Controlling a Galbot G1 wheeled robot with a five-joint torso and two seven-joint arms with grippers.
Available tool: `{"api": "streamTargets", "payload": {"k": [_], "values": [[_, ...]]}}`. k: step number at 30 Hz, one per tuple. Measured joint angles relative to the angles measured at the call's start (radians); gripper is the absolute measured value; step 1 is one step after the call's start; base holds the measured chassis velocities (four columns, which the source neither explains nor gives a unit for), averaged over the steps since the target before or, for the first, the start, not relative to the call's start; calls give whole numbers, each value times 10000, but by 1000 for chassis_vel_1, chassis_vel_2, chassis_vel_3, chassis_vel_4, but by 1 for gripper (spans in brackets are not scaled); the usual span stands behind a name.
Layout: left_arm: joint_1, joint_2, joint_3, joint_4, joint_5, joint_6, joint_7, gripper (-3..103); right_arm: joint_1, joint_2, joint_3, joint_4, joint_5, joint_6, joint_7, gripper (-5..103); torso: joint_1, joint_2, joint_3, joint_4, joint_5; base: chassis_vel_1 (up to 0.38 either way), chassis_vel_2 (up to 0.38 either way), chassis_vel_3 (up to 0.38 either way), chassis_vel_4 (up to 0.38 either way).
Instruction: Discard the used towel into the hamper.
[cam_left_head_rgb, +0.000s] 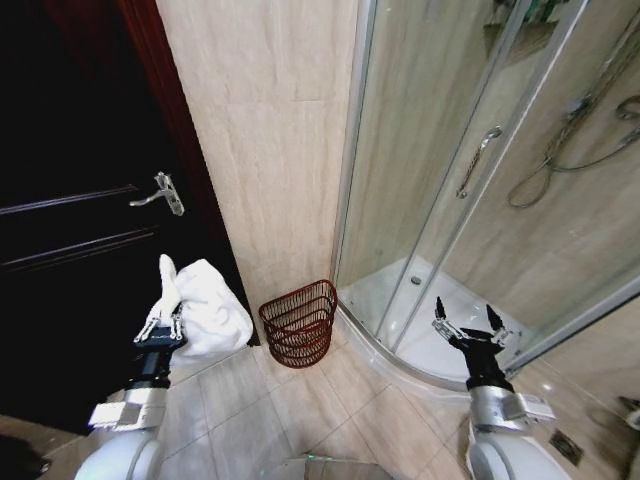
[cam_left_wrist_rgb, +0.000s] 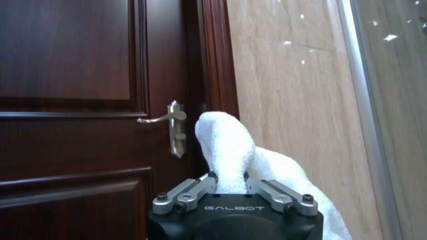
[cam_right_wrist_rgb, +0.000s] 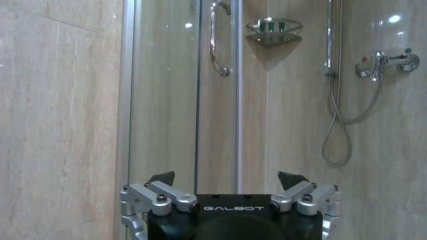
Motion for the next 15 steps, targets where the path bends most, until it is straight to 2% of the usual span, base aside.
{"api": "streamTargets", "payload": {"k": [15], "values": [[-286,-442,61,185,133,119,287,7,6,97,155,-496,29,-4,-135,100,-291,-668,-377,0,2,0,0,0,0]]}}
